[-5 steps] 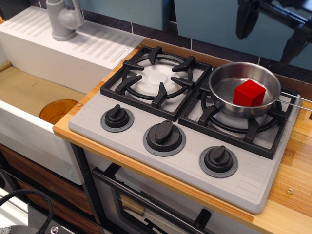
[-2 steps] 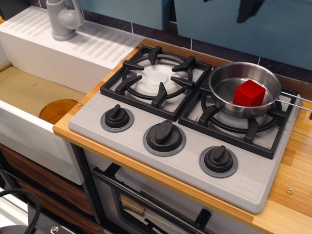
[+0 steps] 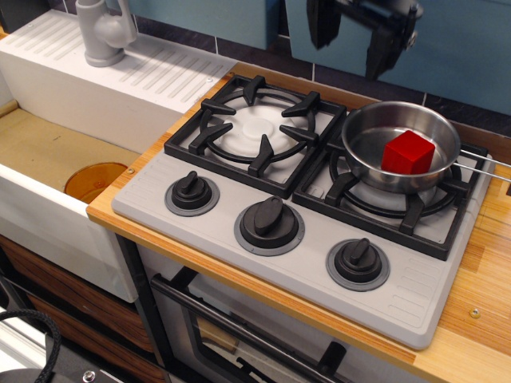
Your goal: Put redcube in pan and put pan on stove
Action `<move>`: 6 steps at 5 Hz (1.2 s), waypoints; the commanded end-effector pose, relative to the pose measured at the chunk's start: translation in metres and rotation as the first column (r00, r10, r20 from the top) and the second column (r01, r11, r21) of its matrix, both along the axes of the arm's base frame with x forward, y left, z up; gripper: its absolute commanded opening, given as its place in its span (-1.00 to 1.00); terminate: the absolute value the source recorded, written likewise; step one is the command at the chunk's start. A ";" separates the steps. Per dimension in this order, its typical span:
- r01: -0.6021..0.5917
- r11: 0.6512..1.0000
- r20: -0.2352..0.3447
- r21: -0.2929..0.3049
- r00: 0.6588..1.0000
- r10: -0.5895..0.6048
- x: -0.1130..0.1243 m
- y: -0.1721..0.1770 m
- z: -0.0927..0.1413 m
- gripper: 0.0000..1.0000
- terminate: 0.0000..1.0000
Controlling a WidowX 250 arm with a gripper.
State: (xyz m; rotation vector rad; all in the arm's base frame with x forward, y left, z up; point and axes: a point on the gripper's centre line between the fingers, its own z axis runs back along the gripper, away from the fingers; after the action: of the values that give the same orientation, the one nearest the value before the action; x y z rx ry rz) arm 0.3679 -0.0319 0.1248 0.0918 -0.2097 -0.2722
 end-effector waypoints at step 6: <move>-0.049 0.995 0.115 -0.086 0.992 0.059 -0.003 -0.034 -0.068 -1.00 -1.00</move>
State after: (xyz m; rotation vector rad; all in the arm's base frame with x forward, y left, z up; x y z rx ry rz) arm 0.3583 -0.0552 0.0404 0.0371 -0.2921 -0.1852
